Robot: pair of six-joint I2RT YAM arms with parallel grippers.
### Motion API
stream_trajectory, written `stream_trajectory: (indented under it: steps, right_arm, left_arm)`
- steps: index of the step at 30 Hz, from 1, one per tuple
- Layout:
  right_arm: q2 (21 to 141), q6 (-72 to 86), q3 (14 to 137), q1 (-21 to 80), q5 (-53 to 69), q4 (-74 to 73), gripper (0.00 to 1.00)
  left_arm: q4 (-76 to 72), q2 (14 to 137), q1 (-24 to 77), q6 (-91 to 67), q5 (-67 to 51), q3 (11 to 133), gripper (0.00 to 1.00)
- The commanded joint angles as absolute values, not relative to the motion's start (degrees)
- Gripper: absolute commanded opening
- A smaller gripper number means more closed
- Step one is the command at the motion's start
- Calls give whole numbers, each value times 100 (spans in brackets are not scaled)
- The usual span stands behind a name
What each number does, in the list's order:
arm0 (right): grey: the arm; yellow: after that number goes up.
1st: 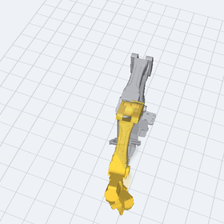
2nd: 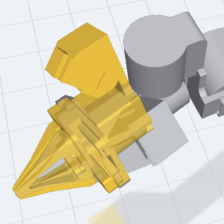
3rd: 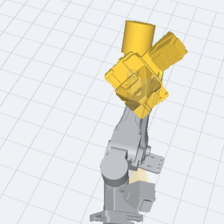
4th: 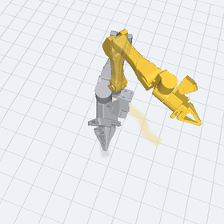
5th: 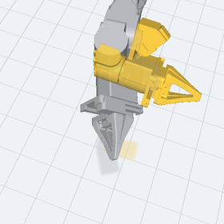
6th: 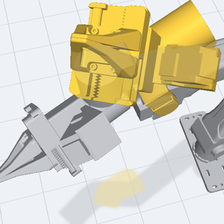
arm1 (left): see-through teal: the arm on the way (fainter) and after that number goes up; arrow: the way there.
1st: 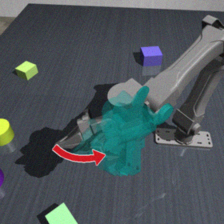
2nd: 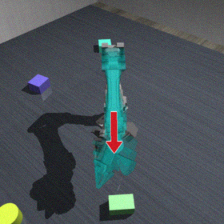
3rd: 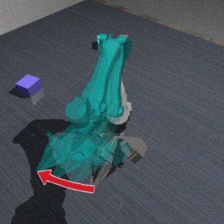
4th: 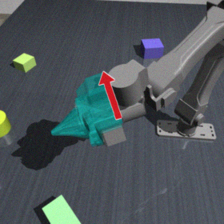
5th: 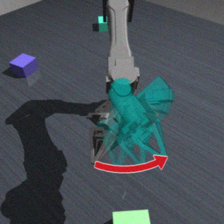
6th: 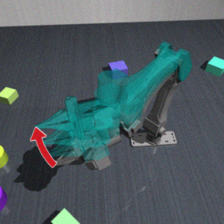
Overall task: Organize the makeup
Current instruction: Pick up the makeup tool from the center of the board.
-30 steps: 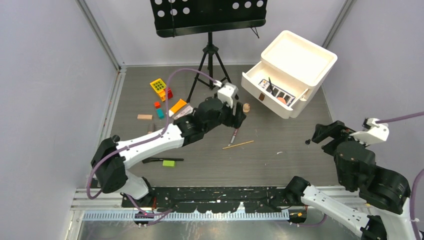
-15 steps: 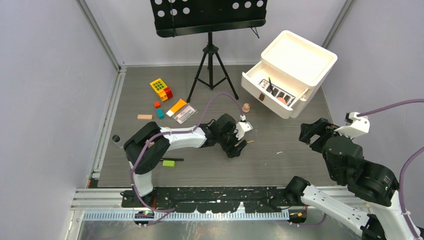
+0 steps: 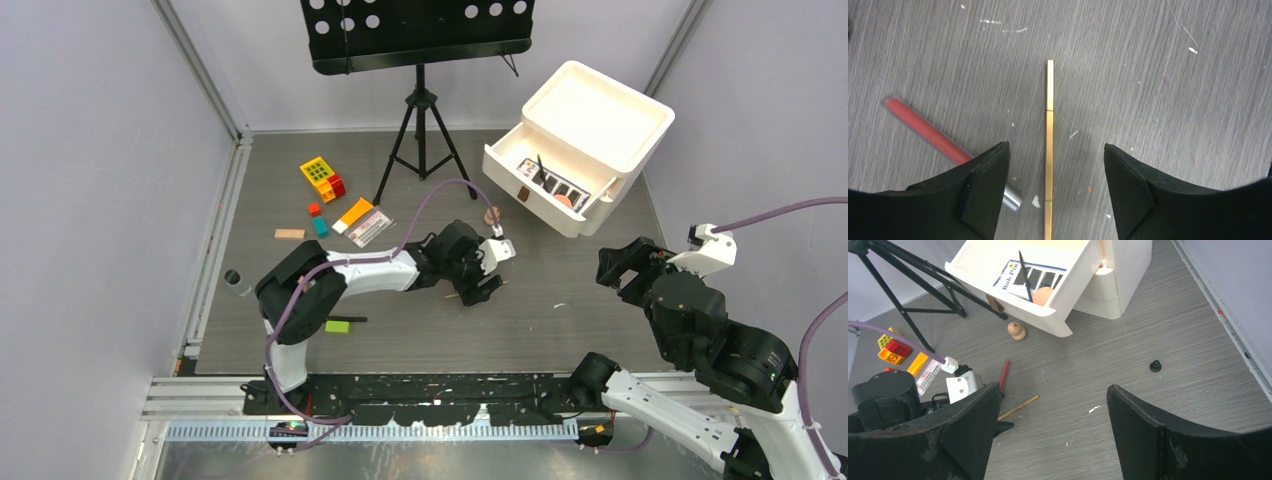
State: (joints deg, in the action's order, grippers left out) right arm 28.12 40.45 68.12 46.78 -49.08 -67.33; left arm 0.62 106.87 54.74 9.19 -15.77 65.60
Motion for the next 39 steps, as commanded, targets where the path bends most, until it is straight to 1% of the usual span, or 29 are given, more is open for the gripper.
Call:
stream_trajectory:
  steps: [1,6,11,15,19,23,25,27,31,39]
  right_arm:
    - [2874,4085,6829,4683,-4914,-6628,82]
    - [2857,4118,6819,4679,-4888,-6645,82]
    - [2839,4118,6814,4683,-4886,-6661,82]
    - [2841,4112,6807,4684,-4891,-6653,82]
    - [2830,4081,6809,4679,-4900,-6655,82]
    - [2847,4056,6818,4683,-4928,-6633,82]
    - [2848,4047,6820,4682,-4922,-6608,82]
    - [2849,4051,6812,4679,-4909,-6600,82]
    - [2819,4081,6796,4684,-4861,-6599,82]
    - [2686,4135,6747,4685,-4889,-6597,82]
  left_arm:
    - [-94,10970,5449,1109,-1840,6949,70]
    - [-100,11191,5449,1144,-1788,7018,68]
    - [-17,11309,5440,1171,-1657,6963,61]
    - [120,11415,5440,1096,-1633,6873,46]
    - [78,11455,5449,1042,-1597,6688,30]
    - [30,11366,5449,998,-1514,6502,17]
    - [-77,11298,5449,962,-1493,6442,15]
    - [-138,11191,5457,914,-1486,6398,10]
    - [-181,10890,5462,795,-1583,6330,3]
    - [-243,9434,5528,616,-1812,6071,0]
